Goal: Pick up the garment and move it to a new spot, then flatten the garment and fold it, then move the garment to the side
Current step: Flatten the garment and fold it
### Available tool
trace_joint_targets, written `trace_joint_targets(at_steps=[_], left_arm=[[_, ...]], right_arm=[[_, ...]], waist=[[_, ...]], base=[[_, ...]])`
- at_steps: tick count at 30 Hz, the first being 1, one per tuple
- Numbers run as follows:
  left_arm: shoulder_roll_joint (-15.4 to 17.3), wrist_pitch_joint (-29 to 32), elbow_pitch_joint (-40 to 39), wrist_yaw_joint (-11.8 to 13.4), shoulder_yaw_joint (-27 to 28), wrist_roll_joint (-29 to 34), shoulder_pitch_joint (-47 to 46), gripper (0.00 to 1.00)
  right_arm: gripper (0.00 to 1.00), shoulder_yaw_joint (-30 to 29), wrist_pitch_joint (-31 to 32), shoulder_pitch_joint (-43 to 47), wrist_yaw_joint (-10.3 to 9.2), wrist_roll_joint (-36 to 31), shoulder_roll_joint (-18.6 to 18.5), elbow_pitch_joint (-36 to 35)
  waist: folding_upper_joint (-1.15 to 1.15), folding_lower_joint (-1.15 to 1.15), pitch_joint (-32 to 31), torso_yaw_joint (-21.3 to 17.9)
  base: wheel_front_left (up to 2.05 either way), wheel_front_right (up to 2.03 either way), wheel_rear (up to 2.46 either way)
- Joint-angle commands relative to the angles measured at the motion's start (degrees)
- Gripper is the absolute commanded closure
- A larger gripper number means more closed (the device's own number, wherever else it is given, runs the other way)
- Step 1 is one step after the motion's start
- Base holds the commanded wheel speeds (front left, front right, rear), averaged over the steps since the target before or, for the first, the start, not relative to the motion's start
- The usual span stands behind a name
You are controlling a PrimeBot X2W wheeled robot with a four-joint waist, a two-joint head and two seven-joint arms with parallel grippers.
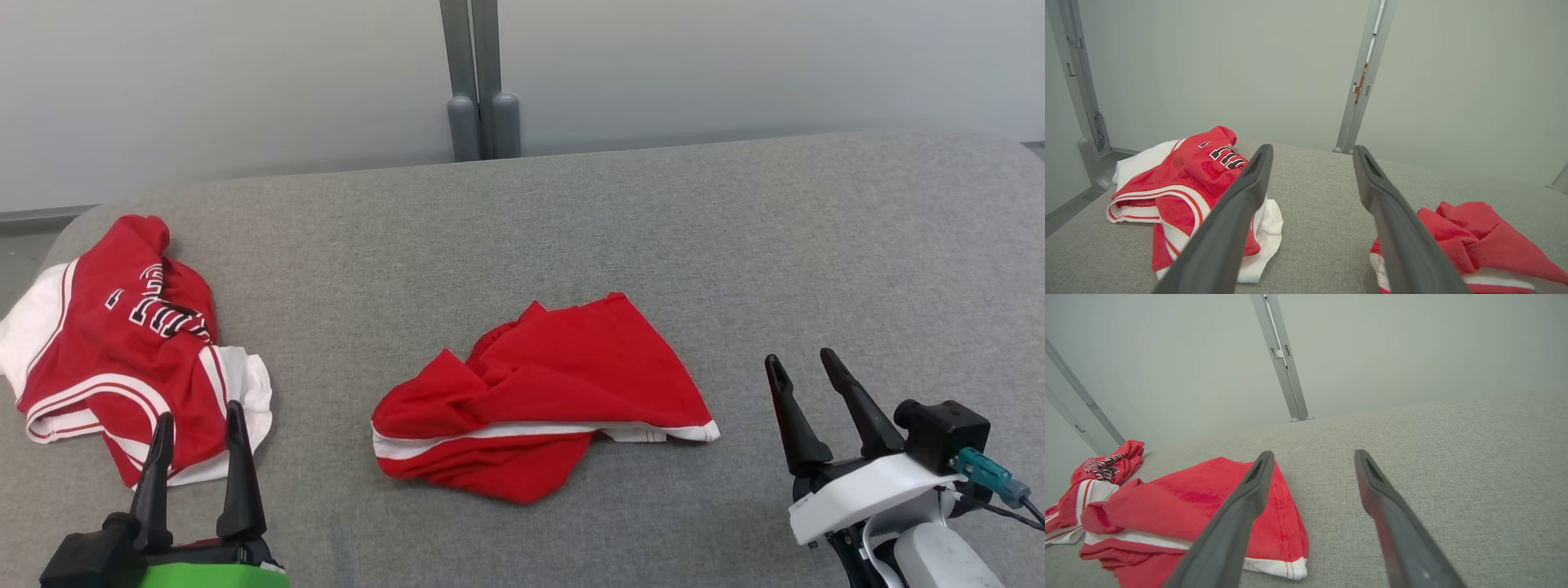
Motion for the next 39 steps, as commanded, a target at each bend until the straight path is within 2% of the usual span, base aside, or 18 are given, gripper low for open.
trace_joint_targets(at_steps=[1, 7, 11, 18, 29, 39], left_arm=[[-0.1, 0.0, 0.1, -0.3, 0.3, 0.3, 0.3, 0.0], [-0.5, 0.0, 0.3, -1.0, 0.2, 0.6, -0.6, 0.0], [0.1, 1.2, 2.2, -1.6, -2.0, -0.7, -0.8, 0.0], [4.8, 11.1, 4.2, -2.5, -11.8, -7.0, -2.5, 0.0], [10.6, 17.5, 6.3, -2.5, -20.7, -15.6, -7.1, 0.0], [14.3, 19.3, 10.7, -2.5, -25.9, -18.6, -12.9, 0.0]], right_arm=[[0.0, 0.1, -0.2, -0.5, 0.02, 0.3, -0.2, 0.1], [0.0, 0.3, -0.2, -0.8, 0.02, 0.2, -0.6, 1.1], [0.0, 3.9, 0.9, -1.5, 0.02, 2.0, -1.8, 3.9], [0.0, 11.9, 6.9, -5.0, 0.02, 7.6, -4.6, 7.4], [0.0, 19.3, 10.7, -10.4, 0.02, 11.6, -7.1, 11.4], [0.0, 23.1, 9.7, -13.1, 0.02, 12.9, -7.5, 13.6]], waist=[[0.0, 0.0, 0.0, -0.1], [0.0, 0.0, 0.3, -0.2], [0.0, 0.0, 1.0, -0.1], [0.0, 0.0, 3.5, 0.4], [0.0, 0.0, 6.4, 1.2], [0.0, 0.0, 7.5, 1.0]], base=[[0.0, 0.0, 0.0], [0.0, 0.0, 0.0], [0.0, 0.0, 0.0], [0.0, 0.0, 0.0], [0.0, 0.0, 0.0], [0.0, 0.0, 0.0]])
